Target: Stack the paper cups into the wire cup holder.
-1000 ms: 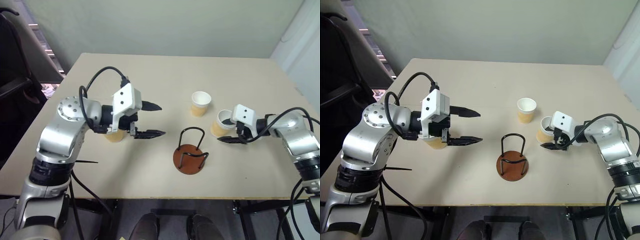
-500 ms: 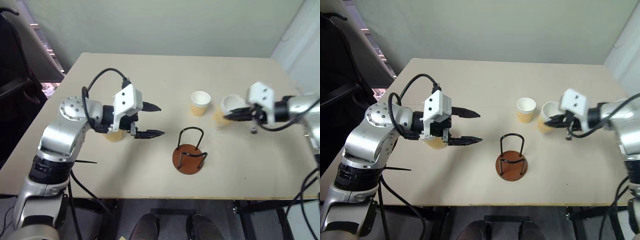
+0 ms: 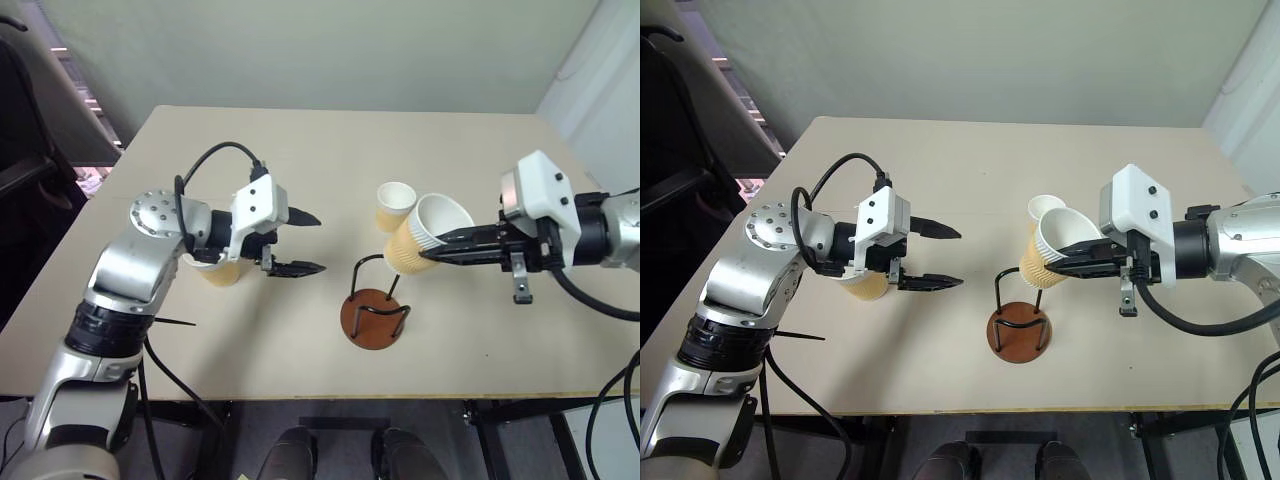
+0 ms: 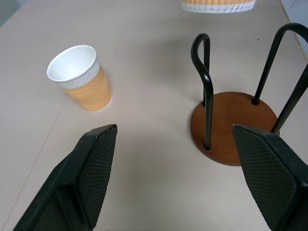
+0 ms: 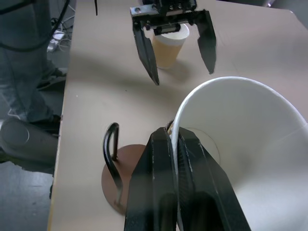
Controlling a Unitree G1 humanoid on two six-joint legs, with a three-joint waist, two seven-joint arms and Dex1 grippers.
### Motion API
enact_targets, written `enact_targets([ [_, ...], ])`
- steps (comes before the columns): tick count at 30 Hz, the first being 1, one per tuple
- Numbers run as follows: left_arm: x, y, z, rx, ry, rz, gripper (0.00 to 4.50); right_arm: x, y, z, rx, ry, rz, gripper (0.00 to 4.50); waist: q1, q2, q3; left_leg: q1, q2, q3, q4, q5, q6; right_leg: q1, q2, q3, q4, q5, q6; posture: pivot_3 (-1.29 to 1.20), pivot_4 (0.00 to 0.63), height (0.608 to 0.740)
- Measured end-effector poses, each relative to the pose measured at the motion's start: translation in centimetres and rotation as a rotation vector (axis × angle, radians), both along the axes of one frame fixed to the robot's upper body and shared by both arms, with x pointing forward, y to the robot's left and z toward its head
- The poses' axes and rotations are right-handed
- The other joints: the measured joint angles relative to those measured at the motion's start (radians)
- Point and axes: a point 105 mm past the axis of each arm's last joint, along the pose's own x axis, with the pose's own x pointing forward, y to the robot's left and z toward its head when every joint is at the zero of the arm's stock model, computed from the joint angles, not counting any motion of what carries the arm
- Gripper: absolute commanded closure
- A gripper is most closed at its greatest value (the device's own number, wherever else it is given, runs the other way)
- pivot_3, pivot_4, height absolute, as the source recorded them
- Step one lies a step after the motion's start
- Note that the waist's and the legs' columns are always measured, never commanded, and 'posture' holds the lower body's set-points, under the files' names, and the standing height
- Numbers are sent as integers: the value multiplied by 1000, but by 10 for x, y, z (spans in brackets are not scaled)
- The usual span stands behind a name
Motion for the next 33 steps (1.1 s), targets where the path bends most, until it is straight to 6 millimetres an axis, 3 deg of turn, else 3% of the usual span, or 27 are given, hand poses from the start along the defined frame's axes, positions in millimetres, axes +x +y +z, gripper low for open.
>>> enact_targets([
  [8, -3, 1, -6, 7, 17, 2, 404, -8, 11, -13, -15, 55, 69, 4440, 0, 0, 0, 0, 0, 0, 0, 0, 0, 0, 0, 0, 0, 0, 0, 0, 150, 740],
  [12, -7, 1, -4, 2, 21, -14, 404, -5, 15, -22, -34, 71, 82, 3543, 0, 0, 0, 0, 0, 0, 0, -1, 1, 0, 0, 0, 0, 0, 0, 0, 150, 740],
  [19, -23, 6, 8, 0, 33, -74, 404, 7, 6, -20, -52, 58, 87, 1116, 0, 0, 0, 0, 0, 0, 0, -4, 6, 0, 0, 0, 0, 0, 0, 0, 150, 740],
  [21, -20, 9, 8, 0, 27, -48, 404, 26, -8, -6, -47, -11, 23, 442, 0, 0, 0, 0, 0, 0, 1, -5, 8, 0, 0, 0, 1, 0, 0, 0, 150, 740],
  [25, 10, 16, 12, -44, -33, 115, 404, 110, -46, 20, -34, -217, -262, 442, -4, 0, 0, 4, 1, 0, 1, -8, 14, 0, -1, 0, 1, 7, -4, 0, 150, 740],
  [28, 39, 12, 18, -91, -94, 235, 404, 160, -42, -4, -91, -235, -332, 442, -10, 0, 0, 5, 3, 0, 0, -5, 15, -1, 0, -1, 3, 10, -7, 0, 150, 740],
  [31, 48, 2, 11, -86, -97, 248, 404, 180, -28, -38, -159, -197, -305, 442, -10, 2, 1, 1, 4, -1, -3, -2, 11, -7, 1, -1, 4, 10, -9, 0, 150, 740],
  [33, 51, -1, 4, -76, -80, 252, 404, 186, -28, -48, -183, -185, -303, 442, -8, 2, 1, -6, 5, 0, -3, 0, 6, -14, 1, -2, 4, 10, -9, 0, 150, 740],
])
